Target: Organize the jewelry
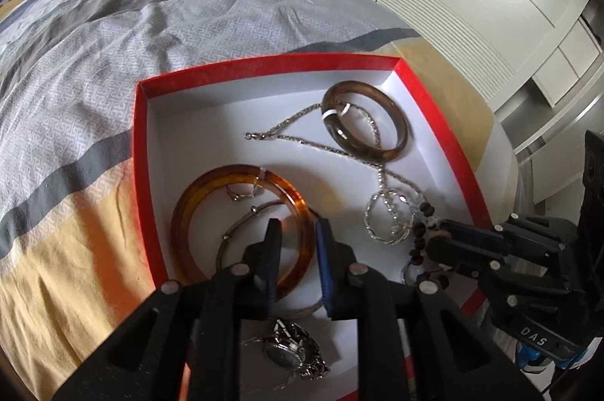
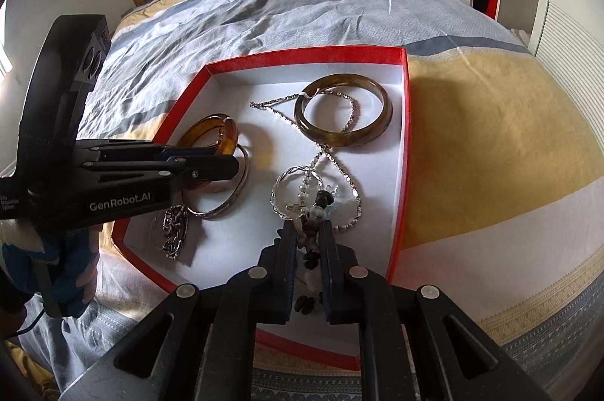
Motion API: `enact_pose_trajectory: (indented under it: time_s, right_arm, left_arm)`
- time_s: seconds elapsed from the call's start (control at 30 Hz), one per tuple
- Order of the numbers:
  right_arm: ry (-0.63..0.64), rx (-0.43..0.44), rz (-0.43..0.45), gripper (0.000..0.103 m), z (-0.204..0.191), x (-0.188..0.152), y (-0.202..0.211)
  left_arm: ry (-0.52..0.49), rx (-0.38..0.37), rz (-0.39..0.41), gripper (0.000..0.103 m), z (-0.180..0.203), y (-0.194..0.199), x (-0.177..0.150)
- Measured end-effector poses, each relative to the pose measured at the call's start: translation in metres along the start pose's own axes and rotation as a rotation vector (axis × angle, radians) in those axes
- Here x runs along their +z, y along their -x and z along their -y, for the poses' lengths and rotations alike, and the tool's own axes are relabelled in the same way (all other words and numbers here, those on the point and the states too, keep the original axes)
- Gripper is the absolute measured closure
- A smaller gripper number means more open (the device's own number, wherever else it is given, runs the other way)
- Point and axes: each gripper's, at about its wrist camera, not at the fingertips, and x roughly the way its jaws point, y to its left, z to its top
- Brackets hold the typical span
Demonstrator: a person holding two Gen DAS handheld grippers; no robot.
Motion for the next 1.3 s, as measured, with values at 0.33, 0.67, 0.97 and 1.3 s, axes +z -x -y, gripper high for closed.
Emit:
enact_pose_trajectory:
  time_s: [0.33, 0.67, 0.97, 1.3]
  right_arm:
    - [-0.012, -0.030, 0.024, 0.071, 0.001, -0.004, 0.024]
    - [-0.017, -0.041, 0.084, 0.067, -0.020, -0.011, 0.072]
    - [0.042, 0.010, 0.126, 0.055, -0.088, -0.018, 0.103]
    - [0.132, 0.055, 0.125, 0.051, -0.172, -0.038, 0.105]
  left_arm:
    - [0.023, -0.007, 0.032, 0.065, 0.003, 0.028, 0.002]
    - [0.073, 0.005, 0.088, 0.062, 0.000, 0.084, -0.028]
    - [0.146, 0.109, 0.152, 0.055, -0.024, 0.157, -0.083]
    - [0.253, 0.274, 0.226, 0.054, -0.054, 0.226, -0.162]
